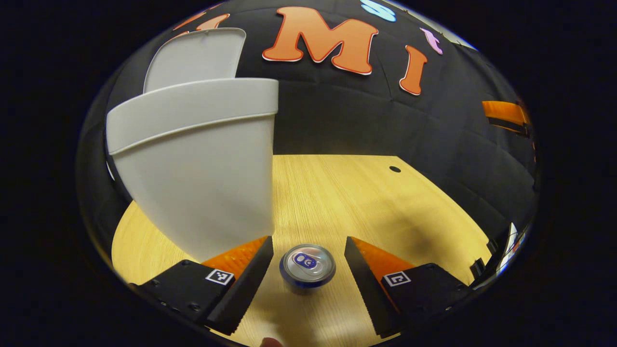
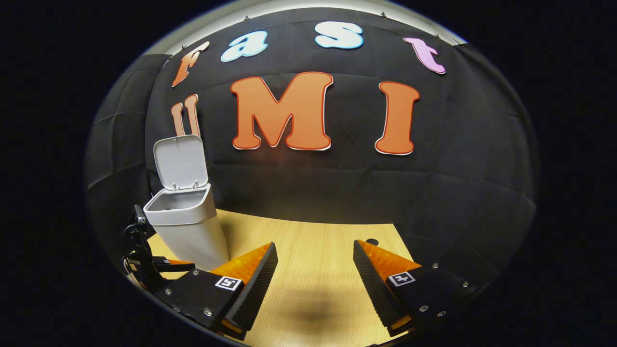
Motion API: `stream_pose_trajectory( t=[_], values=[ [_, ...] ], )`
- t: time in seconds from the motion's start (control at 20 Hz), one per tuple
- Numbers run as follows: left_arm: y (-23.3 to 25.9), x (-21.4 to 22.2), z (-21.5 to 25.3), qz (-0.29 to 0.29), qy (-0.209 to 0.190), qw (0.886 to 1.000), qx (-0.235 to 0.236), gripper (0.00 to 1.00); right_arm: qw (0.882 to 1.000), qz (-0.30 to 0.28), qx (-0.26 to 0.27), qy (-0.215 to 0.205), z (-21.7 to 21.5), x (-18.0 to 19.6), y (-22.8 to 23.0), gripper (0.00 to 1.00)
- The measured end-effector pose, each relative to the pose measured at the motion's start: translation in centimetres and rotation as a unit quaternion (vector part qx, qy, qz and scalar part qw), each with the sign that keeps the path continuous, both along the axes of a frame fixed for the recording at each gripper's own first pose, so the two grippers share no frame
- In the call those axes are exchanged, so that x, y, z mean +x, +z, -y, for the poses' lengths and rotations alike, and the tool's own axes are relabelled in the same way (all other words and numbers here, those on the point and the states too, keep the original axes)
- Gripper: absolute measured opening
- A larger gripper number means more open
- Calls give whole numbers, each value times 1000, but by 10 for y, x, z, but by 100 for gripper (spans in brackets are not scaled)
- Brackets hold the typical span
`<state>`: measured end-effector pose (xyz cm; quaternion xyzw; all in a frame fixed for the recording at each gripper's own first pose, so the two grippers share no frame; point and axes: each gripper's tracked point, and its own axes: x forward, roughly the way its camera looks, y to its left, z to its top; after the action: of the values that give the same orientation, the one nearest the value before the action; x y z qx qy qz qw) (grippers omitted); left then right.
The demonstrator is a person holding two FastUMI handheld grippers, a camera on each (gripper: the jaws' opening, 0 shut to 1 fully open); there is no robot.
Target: Press the lid of the desktop garbage bin to open it, pick up the crumpled paper on the desktop and throw it into the bin, then pick up the pop can on the desktop and drop it into the bin, and finally close the garbage bin lid.
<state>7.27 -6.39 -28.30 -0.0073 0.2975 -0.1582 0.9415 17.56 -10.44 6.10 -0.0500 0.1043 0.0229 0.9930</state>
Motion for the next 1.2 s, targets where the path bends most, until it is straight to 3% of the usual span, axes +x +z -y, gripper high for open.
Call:
stream_pose_trajectory(
  t=[0.55, 0.65, 0.7, 0.9, 1.2],
  values=[
    [-62, 0, 1, -53, 12, 998, 24, 98, 1000, -31, -2, -3, 2, 6, -25, 94],
    [-58, 6, 0, -47, 11, 999, 22, 94, 999, -36, -4, -2, 2, 6, -27, 94],
    [-58, 4, 2, -46, 8, 999, 20, 87, 999, -38, -6, -2, 2, 5, -29, 94],
    [-48, 4, 3, -36, 5, 999, 10, 86, 999, -38, -4, -1, 1, 5, -29, 94],
    [12, 5, -14, -19, 24, 999, -23, 85, 1000, -31, 2, 7, -9, 5, -22, 94]
  ],
)
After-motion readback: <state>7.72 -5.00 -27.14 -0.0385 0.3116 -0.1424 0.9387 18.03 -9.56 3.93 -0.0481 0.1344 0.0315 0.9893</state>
